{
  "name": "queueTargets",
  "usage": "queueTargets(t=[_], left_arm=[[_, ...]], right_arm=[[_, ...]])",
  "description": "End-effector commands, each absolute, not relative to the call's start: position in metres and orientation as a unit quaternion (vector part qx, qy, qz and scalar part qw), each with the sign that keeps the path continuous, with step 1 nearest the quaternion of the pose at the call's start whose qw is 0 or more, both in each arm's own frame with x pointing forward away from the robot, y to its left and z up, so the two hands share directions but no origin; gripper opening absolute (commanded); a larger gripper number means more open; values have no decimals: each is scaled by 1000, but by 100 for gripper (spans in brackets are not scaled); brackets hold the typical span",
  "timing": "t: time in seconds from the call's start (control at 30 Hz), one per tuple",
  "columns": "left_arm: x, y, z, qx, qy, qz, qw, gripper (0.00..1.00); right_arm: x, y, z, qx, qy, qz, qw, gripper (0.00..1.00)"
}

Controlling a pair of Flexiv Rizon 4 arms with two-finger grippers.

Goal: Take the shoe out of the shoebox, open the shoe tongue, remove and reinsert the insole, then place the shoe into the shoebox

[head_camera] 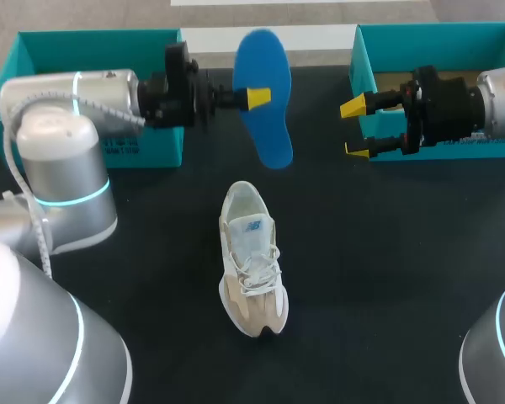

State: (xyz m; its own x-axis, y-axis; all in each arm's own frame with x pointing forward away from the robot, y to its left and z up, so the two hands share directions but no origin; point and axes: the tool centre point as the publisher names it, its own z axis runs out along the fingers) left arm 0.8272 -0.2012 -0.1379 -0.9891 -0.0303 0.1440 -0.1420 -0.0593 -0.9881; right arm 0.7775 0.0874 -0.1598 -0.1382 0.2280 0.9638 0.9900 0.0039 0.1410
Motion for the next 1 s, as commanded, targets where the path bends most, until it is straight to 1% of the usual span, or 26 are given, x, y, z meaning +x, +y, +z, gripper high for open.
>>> queueTargets(t=[0.03,0.07,0.17,0.23,0.33,0.4,0.63,0.67,0.73,1.0], left_arm=[[820,-203,-157,-189,-609,741,-209,0],[819,-203,-159,-209,-600,736,-235,0],[821,-205,-169,-284,-568,687,-353,0],[823,-205,-172,-328,-546,655,-407,0],[822,-203,-170,-347,-536,638,-431,0],[823,-201,-170,-386,-521,605,-462,0],[824,-194,-172,-463,-483,547,-504,0],[824,-194,-172,-459,-485,549,-503,0],[822,-195,-169,-400,-517,592,-472,0],[822,-195,-169,-400,-517,592,-472,0]], right_arm=[[778,89,-160,-521,-585,-476,399,100],[778,89,-160,-521,-585,-476,399,100],[778,89,-160,-521,-585,-476,399,100],[778,89,-160,-521,-585,-476,399,100],[778,89,-160,-521,-585,-476,399,100],[778,89,-160,-521,-585,-476,399,100],[778,89,-160,-521,-585,-476,399,100],[778,89,-160,-521,-585,-476,399,100],[778,89,-160,-521,-585,-476,399,100],[778,89,-160,-521,-585,-476,399,100]])
